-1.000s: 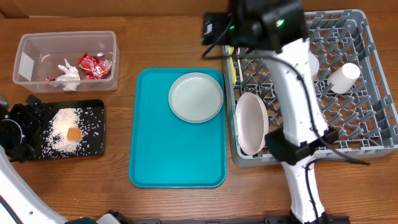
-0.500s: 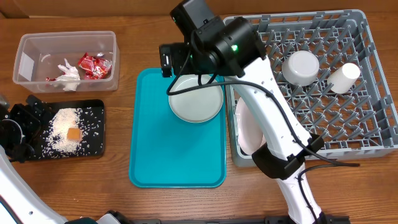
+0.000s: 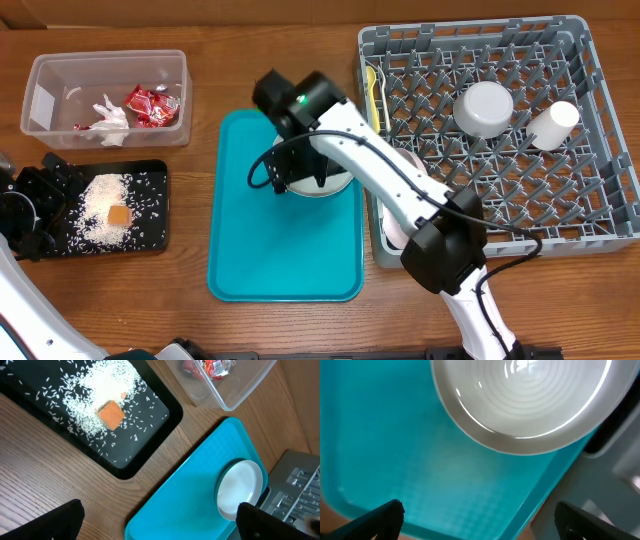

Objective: Sort waste into correct bins and load items into the dishwasher rack
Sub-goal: 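Move the right gripper back down to the grey plate's rim, then close the right gripper on the grey plate's right rim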

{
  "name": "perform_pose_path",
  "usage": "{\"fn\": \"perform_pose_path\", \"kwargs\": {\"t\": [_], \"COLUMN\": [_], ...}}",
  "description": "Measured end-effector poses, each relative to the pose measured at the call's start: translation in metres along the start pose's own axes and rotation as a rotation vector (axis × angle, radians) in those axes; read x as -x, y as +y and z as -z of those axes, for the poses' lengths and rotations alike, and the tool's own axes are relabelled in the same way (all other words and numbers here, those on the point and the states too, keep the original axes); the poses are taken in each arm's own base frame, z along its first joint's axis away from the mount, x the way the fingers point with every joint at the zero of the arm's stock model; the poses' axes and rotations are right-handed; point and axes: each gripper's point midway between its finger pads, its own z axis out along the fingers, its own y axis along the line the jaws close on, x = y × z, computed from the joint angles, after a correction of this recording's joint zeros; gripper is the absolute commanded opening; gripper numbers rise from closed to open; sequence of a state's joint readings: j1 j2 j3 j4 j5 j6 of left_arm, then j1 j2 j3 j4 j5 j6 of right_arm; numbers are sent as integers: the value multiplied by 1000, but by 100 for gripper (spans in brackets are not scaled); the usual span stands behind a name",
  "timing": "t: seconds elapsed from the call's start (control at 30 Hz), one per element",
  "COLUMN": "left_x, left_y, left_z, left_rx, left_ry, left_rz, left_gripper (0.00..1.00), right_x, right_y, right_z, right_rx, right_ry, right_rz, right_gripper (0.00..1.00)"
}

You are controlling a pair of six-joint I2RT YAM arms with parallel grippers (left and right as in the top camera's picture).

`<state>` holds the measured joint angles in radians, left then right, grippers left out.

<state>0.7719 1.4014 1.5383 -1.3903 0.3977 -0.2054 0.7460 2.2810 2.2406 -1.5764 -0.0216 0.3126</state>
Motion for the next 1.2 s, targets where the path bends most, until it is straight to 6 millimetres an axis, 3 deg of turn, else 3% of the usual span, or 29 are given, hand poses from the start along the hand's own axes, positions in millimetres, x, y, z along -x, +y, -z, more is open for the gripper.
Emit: {"fn": "perform_pose_path", "kwargs": {"t": [0.13,0.3,0.47,0.63,0.8,1.0,1.2], "left_x": [0,0,0,0,0,0,0], "left_y": [0,0,0,0,0,0,0], "left_z": [0,0,0,0,0,0,0], "left_rx": [0,0,0,0,0,0,0], "left_ry": [0,0,0,0,0,0,0], "left_rz": [0,0,0,0,0,0,0], "left_gripper": [100,100,100,100,100,100,100], "right_x": [-1,8,12,-5,-18,-12,-11], "right_y": [-2,3,-1,-25,-39,-17,-9], "right_z": [-24,-35,-35,-33,-11,34,32], "right_rx": [-12,11,-8,-142,-245,-101,-33], "right_ry": [16,-16,-33,-5,-57,-192,-193], "right_rz": [29,15,-158,-376,-564,-686,-907], "right_gripper": [100,99,97,96,100,100,100]}}
